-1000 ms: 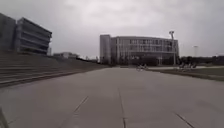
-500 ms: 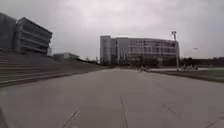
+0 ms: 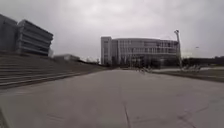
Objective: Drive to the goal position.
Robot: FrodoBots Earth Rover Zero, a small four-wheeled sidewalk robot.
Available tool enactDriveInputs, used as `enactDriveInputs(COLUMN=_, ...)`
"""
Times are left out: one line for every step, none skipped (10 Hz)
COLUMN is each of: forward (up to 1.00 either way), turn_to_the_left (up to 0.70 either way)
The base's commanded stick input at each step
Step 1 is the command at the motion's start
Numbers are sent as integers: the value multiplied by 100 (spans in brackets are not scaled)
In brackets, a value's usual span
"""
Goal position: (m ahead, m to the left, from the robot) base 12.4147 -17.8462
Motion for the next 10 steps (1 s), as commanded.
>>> enactDriveInputs(forward=85, turn_to_the_left=0)
enactDriveInputs(forward=85, turn_to_the_left=0)
enactDriveInputs(forward=92, turn_to_the_left=0)
enactDriveInputs(forward=100, turn_to_the_left=0)
enactDriveInputs(forward=100, turn_to_the_left=0)
enactDriveInputs(forward=100, turn_to_the_left=-8)
enactDriveInputs(forward=100, turn_to_the_left=-17)
enactDriveInputs(forward=100, turn_to_the_left=-26)
enactDriveInputs(forward=100, turn_to_the_left=-21)
enactDriveInputs(forward=100, turn_to_the_left=-17)
